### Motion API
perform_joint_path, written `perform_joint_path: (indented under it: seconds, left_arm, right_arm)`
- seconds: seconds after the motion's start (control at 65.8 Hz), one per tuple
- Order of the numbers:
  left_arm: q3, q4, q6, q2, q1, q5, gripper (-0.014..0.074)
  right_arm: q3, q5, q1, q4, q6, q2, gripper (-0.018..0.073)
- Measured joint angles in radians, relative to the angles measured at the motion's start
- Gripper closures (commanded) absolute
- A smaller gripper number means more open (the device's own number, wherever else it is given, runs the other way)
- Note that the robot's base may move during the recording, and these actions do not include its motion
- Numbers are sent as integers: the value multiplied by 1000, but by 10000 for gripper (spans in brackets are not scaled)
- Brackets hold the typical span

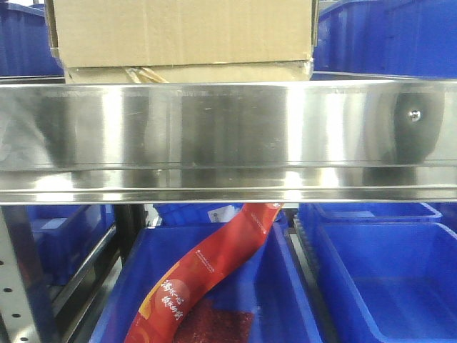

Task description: Stack two boxes on right shelf middle

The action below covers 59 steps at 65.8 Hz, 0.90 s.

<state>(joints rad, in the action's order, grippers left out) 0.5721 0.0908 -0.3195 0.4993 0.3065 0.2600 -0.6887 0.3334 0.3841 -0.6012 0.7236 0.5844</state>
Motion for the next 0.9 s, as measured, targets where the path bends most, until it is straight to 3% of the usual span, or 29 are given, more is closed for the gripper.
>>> perform_joint_path:
  seconds: [0.395, 0.624, 0.897]
  left_arm:
    - [0, 0, 0, 0, 0, -12, 707]
    - [0, 1, 0, 0, 0, -16, 707]
    - [0, 1, 0, 0, 0, -17, 707]
  right_arm:
    - [37, -138, 0, 6, -21, -46, 727]
    - [200, -161, -45, 240, -410, -195, 727]
    - [452, -199, -305, 471, -618, -406, 727]
